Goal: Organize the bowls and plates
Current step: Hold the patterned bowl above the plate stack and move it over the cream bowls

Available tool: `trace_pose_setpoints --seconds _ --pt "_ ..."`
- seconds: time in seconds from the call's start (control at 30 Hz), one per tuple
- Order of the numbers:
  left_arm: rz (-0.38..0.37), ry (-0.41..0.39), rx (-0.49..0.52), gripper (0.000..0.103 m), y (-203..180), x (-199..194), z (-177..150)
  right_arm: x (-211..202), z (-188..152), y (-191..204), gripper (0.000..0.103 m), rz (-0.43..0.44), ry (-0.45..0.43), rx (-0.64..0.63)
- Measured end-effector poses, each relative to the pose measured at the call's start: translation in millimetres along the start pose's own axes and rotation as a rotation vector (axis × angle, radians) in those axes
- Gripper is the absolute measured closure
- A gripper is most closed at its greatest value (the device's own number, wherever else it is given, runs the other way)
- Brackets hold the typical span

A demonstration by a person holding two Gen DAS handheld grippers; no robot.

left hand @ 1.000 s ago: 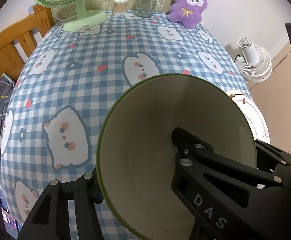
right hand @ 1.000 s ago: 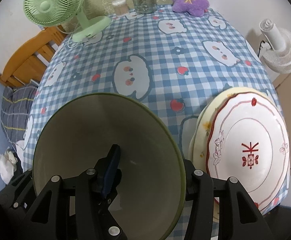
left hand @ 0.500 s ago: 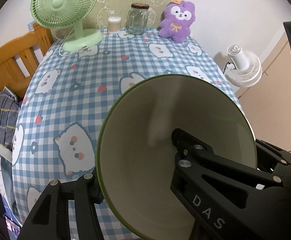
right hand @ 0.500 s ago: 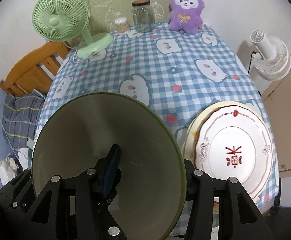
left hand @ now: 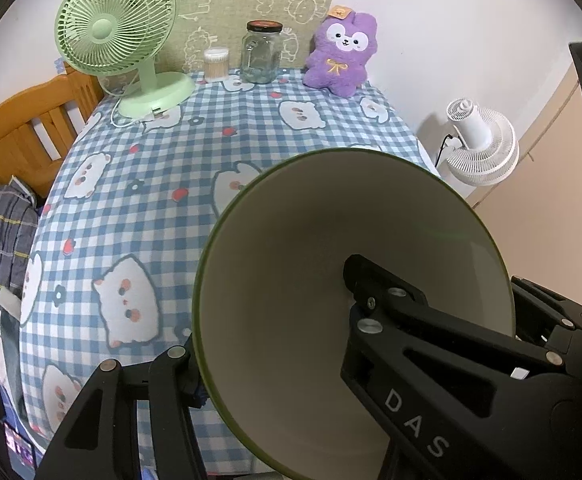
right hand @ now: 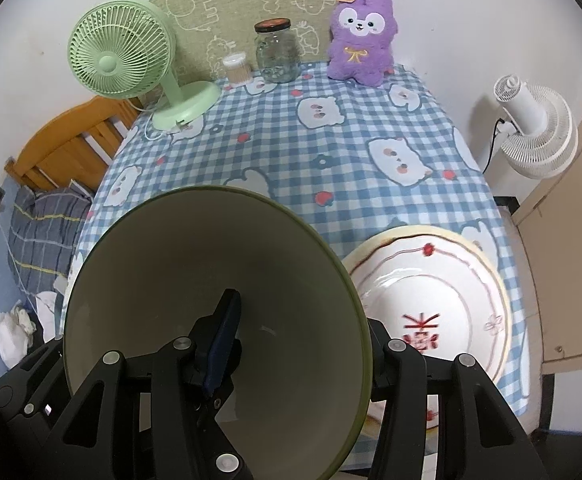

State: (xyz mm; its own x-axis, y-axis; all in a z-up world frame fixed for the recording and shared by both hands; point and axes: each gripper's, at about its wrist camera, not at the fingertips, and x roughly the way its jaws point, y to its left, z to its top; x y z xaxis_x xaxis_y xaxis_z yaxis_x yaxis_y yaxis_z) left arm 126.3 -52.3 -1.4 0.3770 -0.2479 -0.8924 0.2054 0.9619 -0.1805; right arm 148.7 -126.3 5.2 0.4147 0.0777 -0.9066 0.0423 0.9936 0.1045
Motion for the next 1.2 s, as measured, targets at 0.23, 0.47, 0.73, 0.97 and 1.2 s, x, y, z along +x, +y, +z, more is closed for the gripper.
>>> trace_pose_setpoints --seconds 0.23,0.47,0.73,0.97,1.2 --pt "0.002 -0.003 -0.014 0.044 -27 4 3 -4 4 -30 0.049 0.004 0.000 -0.013" --pt "0.006 -0.008 -0.021 0.044 -52 11 8 -7 8 -56 0.049 0.008 -0.004 -0.022" --pt "0.014 -0.001 -0.037 0.044 -74 21 10 -3 10 -79 0.049 0.015 0.008 -0.033" --pt "0.016 0.029 -0.056 0.044 -88 39 9 12 9 -98 0.049 0.017 0.041 -0.041" --pt "0.016 0.056 -0.080 0.044 -97 58 5 27 7 -112 0.049 0.018 0.075 -0.056"
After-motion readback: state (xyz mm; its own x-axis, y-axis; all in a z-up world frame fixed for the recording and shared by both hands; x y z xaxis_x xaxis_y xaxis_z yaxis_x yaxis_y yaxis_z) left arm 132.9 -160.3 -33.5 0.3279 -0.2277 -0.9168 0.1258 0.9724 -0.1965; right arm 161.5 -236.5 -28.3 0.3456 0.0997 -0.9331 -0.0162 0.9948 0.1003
